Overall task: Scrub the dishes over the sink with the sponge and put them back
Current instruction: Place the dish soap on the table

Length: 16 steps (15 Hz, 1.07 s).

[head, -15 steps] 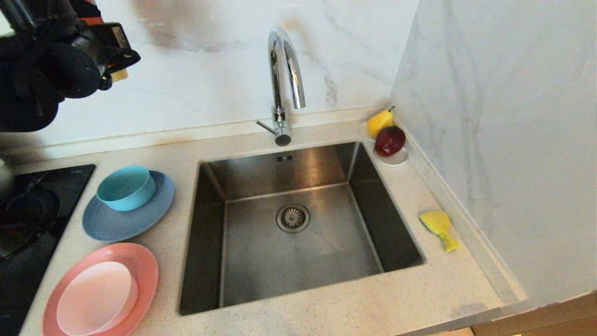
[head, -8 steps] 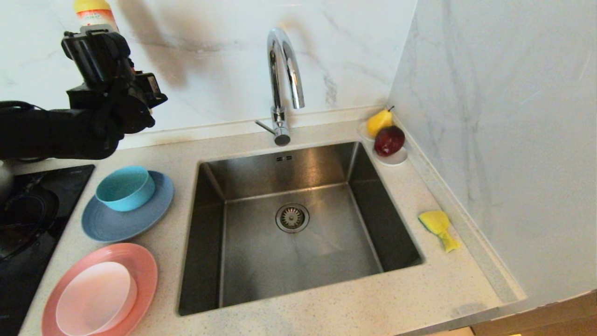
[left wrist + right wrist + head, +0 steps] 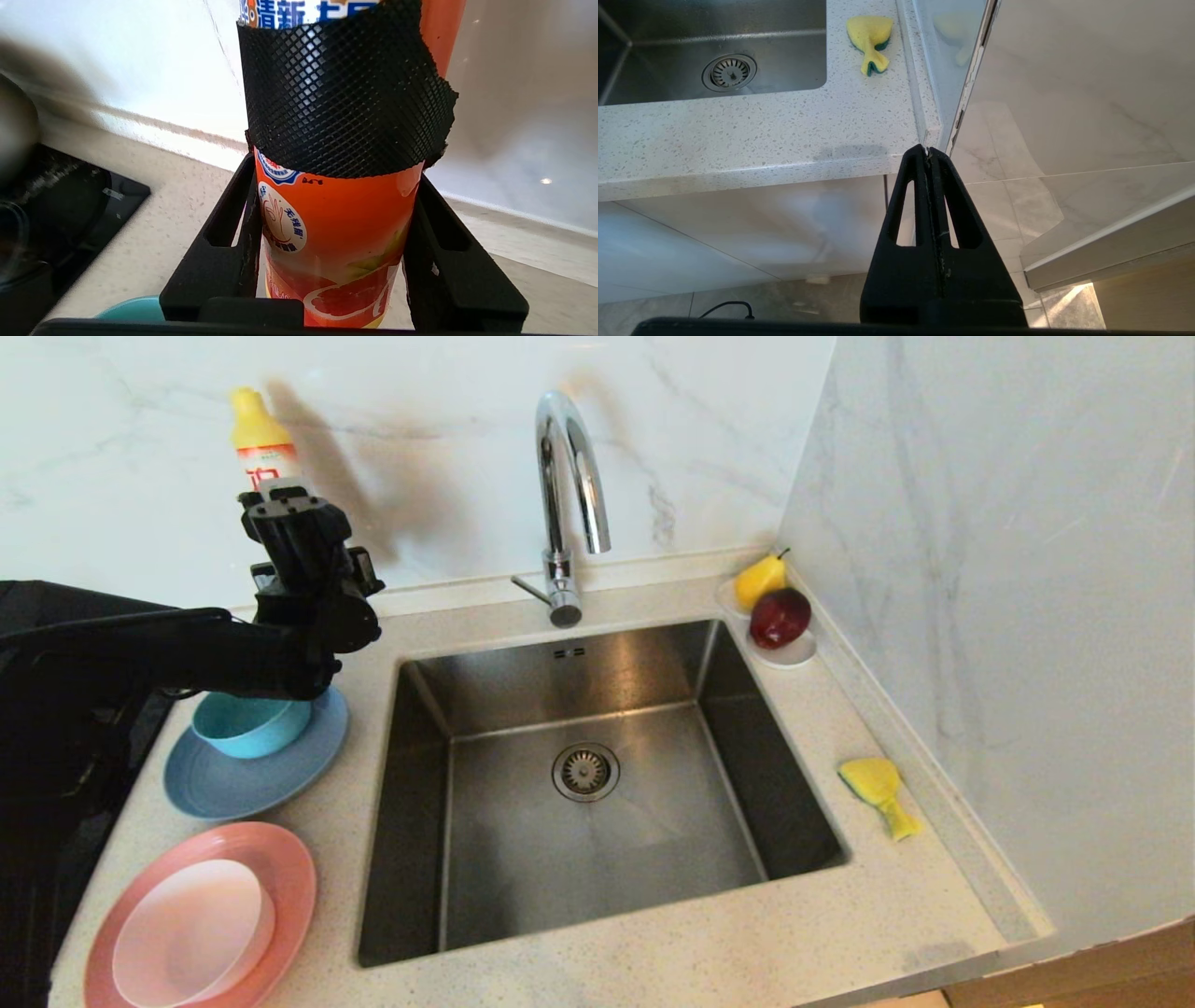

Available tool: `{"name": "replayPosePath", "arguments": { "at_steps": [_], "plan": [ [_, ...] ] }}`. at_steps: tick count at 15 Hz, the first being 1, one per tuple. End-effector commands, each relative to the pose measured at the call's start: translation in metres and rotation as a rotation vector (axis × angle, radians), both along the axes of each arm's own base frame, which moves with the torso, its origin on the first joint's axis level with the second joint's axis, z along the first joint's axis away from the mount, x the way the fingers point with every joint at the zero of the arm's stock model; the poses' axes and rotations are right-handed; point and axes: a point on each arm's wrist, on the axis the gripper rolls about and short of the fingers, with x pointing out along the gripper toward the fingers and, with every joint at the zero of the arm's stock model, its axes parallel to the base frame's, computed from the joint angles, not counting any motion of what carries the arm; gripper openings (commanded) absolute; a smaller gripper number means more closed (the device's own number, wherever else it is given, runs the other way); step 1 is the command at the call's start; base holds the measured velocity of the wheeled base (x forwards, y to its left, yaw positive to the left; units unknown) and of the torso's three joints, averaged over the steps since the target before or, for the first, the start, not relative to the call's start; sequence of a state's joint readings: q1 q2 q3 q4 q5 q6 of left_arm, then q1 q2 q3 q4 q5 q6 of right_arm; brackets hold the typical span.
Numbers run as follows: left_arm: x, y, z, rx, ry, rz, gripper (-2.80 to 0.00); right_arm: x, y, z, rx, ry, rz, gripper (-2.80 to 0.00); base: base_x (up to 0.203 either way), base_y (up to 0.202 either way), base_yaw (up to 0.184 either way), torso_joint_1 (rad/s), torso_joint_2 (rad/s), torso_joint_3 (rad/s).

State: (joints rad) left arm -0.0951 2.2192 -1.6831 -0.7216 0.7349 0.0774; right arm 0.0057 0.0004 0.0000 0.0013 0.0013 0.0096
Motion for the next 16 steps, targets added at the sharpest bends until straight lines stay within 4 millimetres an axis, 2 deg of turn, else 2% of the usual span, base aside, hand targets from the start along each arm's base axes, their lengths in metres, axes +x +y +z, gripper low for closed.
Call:
{"name": "replayPosePath", "arguments": {
  "at_steps": [1, 7, 13, 16],
  "plan": [
    [0.018, -0.005, -0.026, 0.007, 0.016, 0.004, -2.8, 0.0, 0.0, 0.0, 0.0, 0.0, 0.001, -2.8, 0.0, 0.0, 0.0, 0.0, 0.0, 0.0],
    [0.038, -0.018, -0.057, 0.093, -0.093, 0.043, -2.8, 0.0, 0.0, 0.0, 0.0, 0.0, 0.001, -2.8, 0.0, 0.0, 0.0, 0.0, 0.0, 0.0],
    [0.055, -0.02, -0.084, 0.097, -0.105, 0.049, -2.8, 0.0, 0.0, 0.0, 0.0, -0.002, 0.001, -2.8, 0.0, 0.0, 0.0, 0.0, 0.0, 0.0],
    [0.058, -0.019, -0.086, 0.092, -0.117, 0.055, -2.8, 0.0, 0.0, 0.0, 0.0, -0.002, 0.001, -2.8, 0.0, 0.0, 0.0, 0.0, 0.0, 0.0]
  ]
}}
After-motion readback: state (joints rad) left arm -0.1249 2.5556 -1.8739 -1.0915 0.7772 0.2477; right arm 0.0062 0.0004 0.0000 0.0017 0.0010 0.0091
